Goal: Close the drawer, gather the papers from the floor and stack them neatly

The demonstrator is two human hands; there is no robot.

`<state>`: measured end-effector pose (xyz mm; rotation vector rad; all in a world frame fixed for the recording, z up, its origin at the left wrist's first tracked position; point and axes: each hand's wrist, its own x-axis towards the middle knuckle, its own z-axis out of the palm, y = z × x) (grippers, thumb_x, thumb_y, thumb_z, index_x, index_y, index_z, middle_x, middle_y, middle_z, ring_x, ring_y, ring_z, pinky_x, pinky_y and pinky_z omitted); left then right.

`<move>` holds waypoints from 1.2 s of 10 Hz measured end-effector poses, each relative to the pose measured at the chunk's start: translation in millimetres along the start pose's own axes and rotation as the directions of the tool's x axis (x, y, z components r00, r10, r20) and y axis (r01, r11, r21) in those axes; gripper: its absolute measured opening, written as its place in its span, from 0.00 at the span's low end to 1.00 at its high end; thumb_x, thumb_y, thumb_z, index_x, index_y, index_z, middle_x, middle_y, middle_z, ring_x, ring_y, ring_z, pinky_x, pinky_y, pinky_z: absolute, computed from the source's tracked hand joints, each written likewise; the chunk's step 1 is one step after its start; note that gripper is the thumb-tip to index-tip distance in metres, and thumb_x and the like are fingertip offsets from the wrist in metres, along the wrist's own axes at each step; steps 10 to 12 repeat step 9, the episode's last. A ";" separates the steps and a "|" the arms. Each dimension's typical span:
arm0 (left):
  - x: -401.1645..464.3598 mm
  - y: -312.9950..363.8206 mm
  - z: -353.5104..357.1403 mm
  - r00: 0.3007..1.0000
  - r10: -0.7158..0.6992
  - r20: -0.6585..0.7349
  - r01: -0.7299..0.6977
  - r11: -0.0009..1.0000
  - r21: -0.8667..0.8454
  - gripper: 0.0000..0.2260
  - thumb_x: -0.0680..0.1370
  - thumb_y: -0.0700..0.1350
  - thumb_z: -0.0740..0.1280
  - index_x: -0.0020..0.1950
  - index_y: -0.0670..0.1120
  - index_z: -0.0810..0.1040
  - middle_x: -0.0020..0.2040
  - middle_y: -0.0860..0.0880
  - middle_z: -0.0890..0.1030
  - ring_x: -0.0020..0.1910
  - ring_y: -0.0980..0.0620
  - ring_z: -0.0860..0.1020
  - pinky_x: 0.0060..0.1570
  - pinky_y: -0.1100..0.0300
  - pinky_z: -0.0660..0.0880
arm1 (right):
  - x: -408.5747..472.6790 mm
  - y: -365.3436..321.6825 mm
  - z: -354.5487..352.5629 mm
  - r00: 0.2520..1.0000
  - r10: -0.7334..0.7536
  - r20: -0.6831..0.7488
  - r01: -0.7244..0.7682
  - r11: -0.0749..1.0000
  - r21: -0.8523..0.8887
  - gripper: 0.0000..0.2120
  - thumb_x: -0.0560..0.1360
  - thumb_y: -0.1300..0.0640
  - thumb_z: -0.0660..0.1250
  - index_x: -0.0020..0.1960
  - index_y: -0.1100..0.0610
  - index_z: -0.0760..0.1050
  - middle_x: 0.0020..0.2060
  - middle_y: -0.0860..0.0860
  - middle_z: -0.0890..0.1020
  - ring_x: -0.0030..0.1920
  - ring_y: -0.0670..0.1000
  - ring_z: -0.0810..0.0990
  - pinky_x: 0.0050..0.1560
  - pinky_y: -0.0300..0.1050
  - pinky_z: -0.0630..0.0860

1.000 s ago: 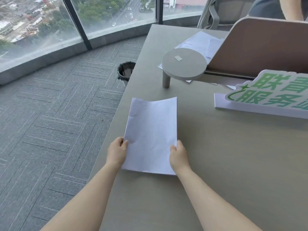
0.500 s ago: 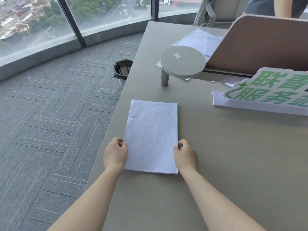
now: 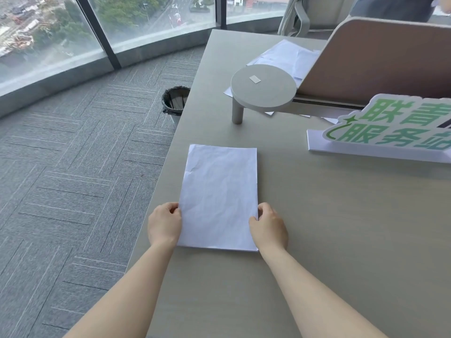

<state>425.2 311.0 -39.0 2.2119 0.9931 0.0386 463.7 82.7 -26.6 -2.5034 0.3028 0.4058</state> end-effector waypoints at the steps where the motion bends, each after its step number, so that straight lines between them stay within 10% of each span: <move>1: 0.0 0.8 -0.6 1.000 -0.014 0.002 0.014 1.000 0.006 0.11 0.76 0.44 0.63 0.53 0.48 0.84 0.52 0.46 0.84 0.53 0.44 0.79 0.51 0.54 0.74 | 1.3 1.1 0.1 1.000 -0.003 0.000 0.003 1.000 0.001 0.09 0.75 0.55 0.61 0.55 0.51 0.70 0.49 0.48 0.78 0.44 0.54 0.77 0.40 0.45 0.73; 12: -86.5 21.6 -19.6 0.985 0.111 -0.129 -0.132 0.977 -0.167 0.07 0.78 0.41 0.65 0.49 0.46 0.83 0.43 0.49 0.81 0.42 0.51 0.77 0.42 0.58 0.67 | -40.9 65.3 -53.2 0.998 0.052 0.024 -0.057 0.832 0.552 0.10 0.76 0.63 0.62 0.40 0.53 0.77 0.32 0.50 0.80 0.28 0.51 0.76 0.37 0.49 0.77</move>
